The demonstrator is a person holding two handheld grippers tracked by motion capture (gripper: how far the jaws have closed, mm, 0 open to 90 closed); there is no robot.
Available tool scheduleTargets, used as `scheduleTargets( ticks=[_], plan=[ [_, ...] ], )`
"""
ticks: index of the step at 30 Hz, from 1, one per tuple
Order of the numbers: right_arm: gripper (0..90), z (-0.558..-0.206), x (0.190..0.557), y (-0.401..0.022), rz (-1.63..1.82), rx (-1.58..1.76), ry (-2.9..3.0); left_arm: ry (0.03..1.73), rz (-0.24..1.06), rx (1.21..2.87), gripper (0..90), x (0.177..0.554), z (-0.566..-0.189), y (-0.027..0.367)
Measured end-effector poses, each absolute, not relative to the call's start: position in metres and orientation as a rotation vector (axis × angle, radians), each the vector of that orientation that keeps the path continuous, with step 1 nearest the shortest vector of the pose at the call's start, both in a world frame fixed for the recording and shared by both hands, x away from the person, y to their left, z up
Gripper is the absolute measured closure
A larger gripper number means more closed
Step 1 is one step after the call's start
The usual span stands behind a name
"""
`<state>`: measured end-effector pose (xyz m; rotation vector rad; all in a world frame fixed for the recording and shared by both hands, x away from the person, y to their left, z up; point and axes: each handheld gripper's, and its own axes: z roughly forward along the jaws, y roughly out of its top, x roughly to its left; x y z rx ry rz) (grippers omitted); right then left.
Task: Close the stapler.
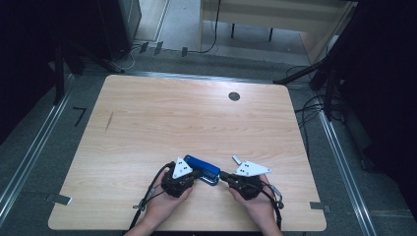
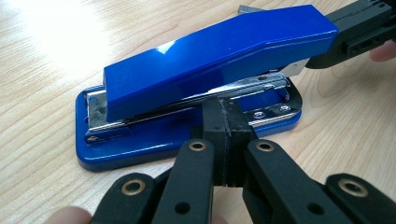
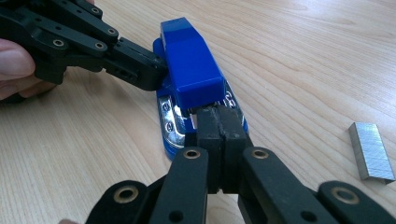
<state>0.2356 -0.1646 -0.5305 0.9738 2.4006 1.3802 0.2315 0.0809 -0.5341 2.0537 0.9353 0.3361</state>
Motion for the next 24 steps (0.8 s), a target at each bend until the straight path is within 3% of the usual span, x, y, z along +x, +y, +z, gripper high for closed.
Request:
scheduleTargets(
  ticks=[24],
  plan=[
    [90.0, -0.5336, 0.2338, -0.1628, 1.353, 0.966, 2.426, 0.931, 0.338, 2.054, 90.0, 0.2315, -0.5342, 0.0799]
  ],
)
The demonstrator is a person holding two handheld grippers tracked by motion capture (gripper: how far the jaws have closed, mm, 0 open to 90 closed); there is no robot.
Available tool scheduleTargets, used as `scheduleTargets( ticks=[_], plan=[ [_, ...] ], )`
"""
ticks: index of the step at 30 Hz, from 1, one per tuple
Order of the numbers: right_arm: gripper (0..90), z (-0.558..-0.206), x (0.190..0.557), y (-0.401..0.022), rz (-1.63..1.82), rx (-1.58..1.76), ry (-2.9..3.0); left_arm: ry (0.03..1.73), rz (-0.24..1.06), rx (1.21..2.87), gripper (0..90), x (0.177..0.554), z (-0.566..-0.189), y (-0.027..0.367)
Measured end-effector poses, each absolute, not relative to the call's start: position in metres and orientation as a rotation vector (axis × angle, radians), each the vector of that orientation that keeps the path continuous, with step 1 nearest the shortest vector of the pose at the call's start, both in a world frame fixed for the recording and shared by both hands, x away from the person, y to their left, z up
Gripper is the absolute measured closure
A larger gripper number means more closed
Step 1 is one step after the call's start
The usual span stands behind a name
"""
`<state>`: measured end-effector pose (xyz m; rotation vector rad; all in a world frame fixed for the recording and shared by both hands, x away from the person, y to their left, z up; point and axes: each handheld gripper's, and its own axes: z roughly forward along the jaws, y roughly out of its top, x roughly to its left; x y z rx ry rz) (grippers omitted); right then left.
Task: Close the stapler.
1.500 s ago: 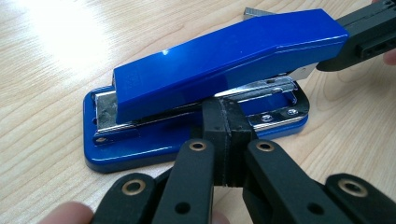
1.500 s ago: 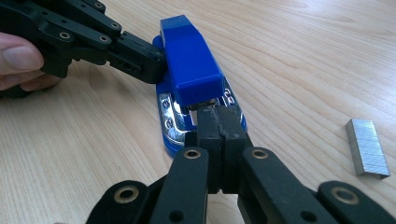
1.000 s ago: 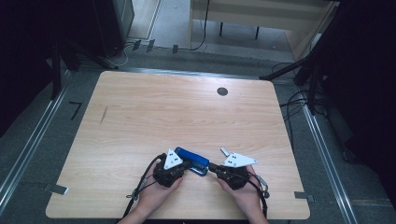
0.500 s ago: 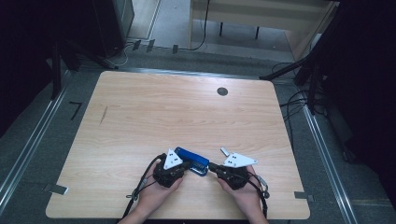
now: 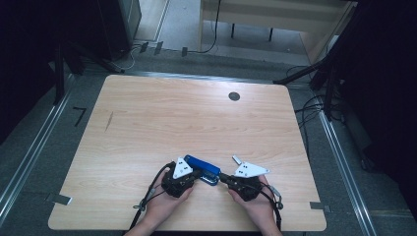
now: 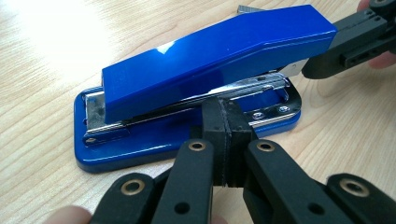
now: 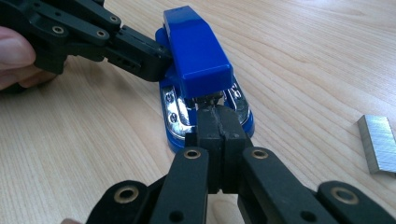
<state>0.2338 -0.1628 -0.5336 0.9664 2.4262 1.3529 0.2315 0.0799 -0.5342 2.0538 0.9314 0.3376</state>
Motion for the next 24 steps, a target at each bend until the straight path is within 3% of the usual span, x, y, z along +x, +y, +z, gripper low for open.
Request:
scheduleTargets(
  ticks=[24],
  plan=[
    [90.0, -0.5314, 0.2345, -0.1626, 1.332, 0.973, 2.427, 0.926, 0.330, 2.056, 90.0, 0.2320, -0.5342, 0.0801]
  ],
)
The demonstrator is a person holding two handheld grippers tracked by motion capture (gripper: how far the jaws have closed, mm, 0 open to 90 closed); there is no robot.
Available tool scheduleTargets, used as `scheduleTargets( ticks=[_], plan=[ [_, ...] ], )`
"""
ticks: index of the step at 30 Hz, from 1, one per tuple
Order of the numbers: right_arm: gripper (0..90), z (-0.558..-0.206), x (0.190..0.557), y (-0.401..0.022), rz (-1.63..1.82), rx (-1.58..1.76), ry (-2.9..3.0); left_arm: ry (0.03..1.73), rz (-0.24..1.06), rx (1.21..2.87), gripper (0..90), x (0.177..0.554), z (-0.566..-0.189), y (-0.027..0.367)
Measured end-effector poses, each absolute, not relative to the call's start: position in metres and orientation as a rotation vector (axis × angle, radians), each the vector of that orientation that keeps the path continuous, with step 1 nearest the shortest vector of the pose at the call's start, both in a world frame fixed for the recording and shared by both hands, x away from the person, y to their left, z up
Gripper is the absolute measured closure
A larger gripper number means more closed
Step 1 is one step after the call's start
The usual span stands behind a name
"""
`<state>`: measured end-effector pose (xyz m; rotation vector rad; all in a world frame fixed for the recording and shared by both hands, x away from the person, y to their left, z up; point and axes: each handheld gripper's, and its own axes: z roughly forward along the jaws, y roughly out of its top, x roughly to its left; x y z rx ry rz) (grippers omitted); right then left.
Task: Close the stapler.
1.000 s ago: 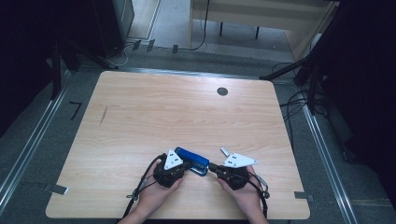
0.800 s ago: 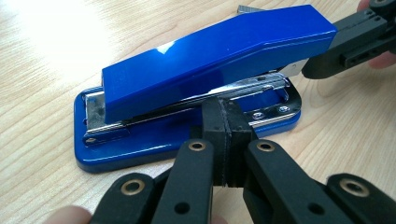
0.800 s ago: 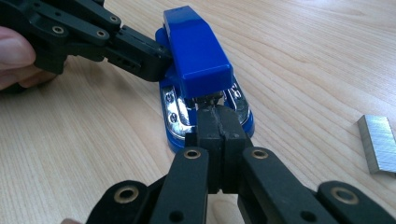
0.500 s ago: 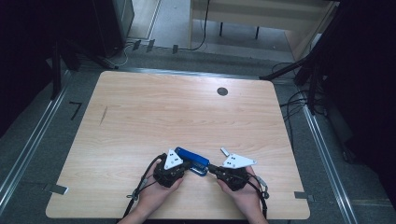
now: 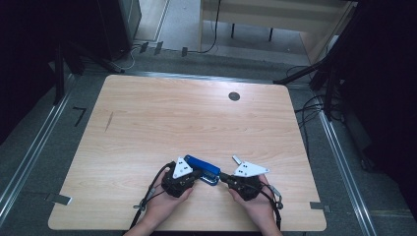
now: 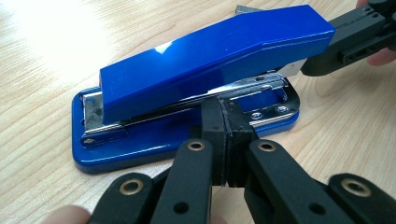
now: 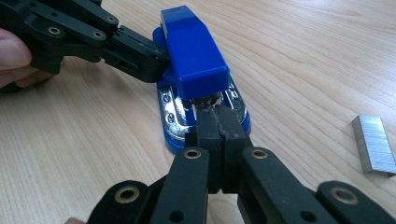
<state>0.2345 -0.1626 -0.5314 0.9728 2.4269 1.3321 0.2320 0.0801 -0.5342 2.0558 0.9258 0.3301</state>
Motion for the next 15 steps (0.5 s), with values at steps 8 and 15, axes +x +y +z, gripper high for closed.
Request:
scheduleTargets(
  ticks=[8, 15],
  plan=[
    [90.0, -0.527, 0.234, -0.163, 1.394, 0.983, 2.399, 0.920, 0.330, 2.059, 90.0, 0.232, -0.534, 0.080],
    [90.0, -0.516, 0.233, -0.162, 1.429, 0.949, 2.370, 0.918, 0.330, 2.060, 90.0, 0.232, -0.534, 0.080]
  ],
)
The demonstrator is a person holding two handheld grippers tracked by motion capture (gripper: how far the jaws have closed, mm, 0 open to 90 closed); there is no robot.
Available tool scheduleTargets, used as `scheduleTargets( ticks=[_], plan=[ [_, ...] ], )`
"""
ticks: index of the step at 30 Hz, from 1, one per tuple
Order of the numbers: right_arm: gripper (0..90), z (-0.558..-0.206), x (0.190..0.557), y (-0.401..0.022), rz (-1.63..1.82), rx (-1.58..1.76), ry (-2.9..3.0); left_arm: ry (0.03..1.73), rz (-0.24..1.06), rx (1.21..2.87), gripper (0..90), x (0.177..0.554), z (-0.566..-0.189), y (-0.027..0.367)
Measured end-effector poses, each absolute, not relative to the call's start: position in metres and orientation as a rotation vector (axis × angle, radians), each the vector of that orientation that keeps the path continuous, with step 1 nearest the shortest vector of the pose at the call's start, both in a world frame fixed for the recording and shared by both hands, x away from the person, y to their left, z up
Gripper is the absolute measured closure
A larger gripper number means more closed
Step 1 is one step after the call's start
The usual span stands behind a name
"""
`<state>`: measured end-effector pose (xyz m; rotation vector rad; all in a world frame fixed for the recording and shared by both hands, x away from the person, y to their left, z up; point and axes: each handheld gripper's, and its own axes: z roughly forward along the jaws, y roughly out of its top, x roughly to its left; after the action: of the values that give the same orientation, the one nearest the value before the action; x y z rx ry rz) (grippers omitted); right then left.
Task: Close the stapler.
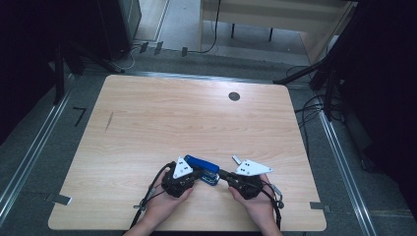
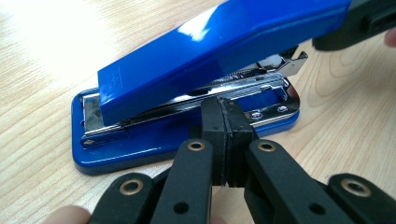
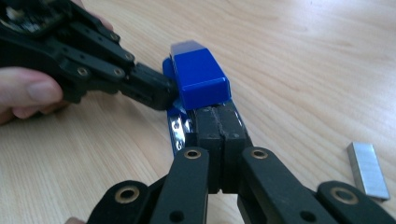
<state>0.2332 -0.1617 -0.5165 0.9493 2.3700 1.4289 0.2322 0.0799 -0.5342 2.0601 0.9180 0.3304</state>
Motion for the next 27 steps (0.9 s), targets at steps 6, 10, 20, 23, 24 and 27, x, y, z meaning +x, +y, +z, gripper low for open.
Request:
scheduleTargets(
  ticks=[6, 10, 20, 23, 24, 27],
  plan=[
    [90.0, -0.505, 0.234, -0.158, 1.457, 0.913, 2.353, 0.918, 0.331, 2.060, 90.0, 0.232, -0.534, 0.080],
    [90.0, -0.499, 0.235, -0.154, 1.478, 0.895, 2.341, 0.922, 0.334, 2.058, 90.0, 0.232, -0.534, 0.079],
    [90.0, -0.488, 0.238, -0.147, 1.491, 0.861, 2.319, 0.913, 0.347, 2.064, 90.0, 0.231, -0.534, 0.079],
    [90.0, -0.485, 0.239, -0.145, 1.496, 0.863, 2.311, 0.912, 0.349, 2.066, 90.0, 0.231, -0.534, 0.078],
    [90.0, -0.485, 0.240, -0.145, 1.496, 0.859, 2.313, 0.912, 0.349, 2.066, 90.0, 0.231, -0.534, 0.078],
    [90.0, -0.481, 0.241, -0.142, 1.497, 0.849, 2.313, 0.910, 0.350, 2.068, 90.0, 0.231, -0.534, 0.078]
  ],
)
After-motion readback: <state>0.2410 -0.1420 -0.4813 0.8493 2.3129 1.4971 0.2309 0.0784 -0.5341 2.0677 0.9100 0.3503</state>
